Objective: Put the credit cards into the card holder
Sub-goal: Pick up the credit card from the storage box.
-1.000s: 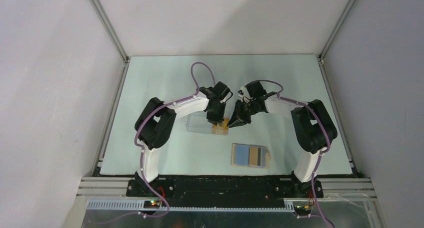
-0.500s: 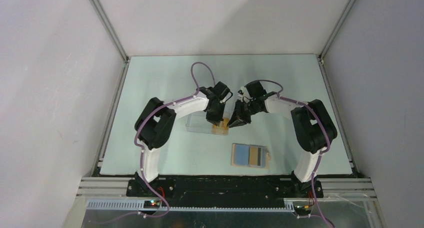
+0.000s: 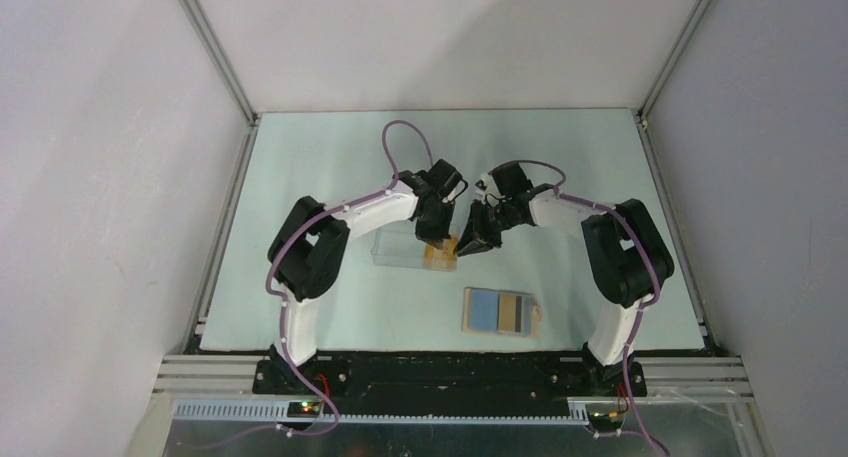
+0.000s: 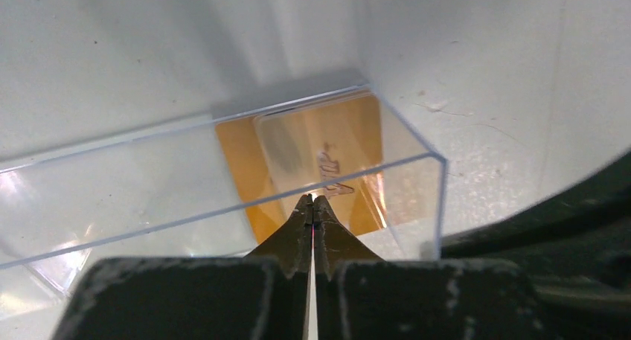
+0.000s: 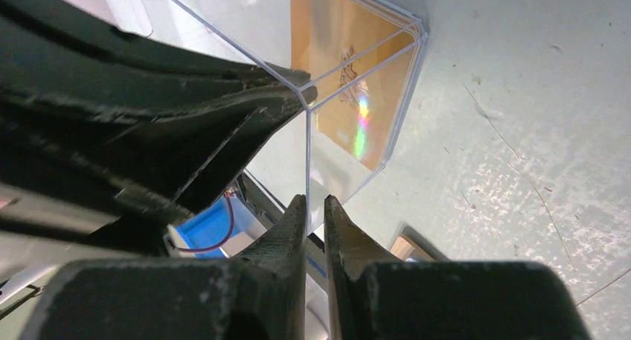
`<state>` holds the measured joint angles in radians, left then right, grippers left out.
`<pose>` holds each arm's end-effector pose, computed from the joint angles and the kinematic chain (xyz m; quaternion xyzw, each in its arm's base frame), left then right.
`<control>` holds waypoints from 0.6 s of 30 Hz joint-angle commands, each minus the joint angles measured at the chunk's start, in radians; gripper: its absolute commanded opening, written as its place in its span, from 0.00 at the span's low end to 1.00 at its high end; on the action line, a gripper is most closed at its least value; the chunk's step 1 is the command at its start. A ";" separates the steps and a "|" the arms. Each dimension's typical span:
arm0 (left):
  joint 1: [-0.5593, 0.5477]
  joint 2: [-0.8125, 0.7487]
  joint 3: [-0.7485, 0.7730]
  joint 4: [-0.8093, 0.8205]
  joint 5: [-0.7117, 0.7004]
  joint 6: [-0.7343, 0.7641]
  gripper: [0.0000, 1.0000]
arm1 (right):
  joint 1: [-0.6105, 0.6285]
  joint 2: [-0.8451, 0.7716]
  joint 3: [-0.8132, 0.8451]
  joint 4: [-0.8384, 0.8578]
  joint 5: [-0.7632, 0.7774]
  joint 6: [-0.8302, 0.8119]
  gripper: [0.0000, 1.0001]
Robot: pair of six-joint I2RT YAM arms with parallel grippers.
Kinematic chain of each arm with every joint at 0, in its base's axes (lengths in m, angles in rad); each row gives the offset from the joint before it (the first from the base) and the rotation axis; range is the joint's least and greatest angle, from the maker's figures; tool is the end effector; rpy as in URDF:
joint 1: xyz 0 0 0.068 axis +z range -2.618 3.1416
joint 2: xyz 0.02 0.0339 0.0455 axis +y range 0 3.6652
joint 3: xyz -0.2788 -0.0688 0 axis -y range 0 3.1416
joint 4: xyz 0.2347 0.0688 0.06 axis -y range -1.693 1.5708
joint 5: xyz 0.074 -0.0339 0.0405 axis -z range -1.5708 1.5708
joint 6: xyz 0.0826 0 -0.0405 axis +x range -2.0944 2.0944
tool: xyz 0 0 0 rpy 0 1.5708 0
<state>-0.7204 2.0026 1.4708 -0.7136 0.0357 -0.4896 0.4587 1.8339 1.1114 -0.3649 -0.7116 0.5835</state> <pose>0.3133 -0.2789 0.1511 0.1165 0.9797 -0.1066 0.1232 0.3094 0.2130 0.1516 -0.0265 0.9135 0.4050 0.0262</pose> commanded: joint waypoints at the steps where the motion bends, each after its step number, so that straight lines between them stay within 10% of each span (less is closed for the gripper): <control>1: -0.010 -0.075 0.054 0.022 0.025 -0.012 0.00 | 0.014 0.027 0.015 -0.014 0.007 -0.026 0.13; 7: -0.009 -0.094 0.044 0.021 0.009 -0.013 0.01 | 0.014 0.030 0.015 -0.012 0.005 -0.027 0.13; 12: 0.006 -0.094 0.000 0.021 -0.031 -0.029 0.31 | 0.013 0.029 0.014 -0.015 0.005 -0.028 0.13; 18: 0.027 -0.073 -0.026 0.023 -0.033 -0.037 0.35 | 0.015 0.031 0.015 -0.015 0.003 -0.030 0.13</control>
<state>-0.7101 1.9621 1.4563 -0.6983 0.0280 -0.5156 0.4587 1.8362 1.1118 -0.3634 -0.7162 0.5831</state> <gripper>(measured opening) 0.358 0.140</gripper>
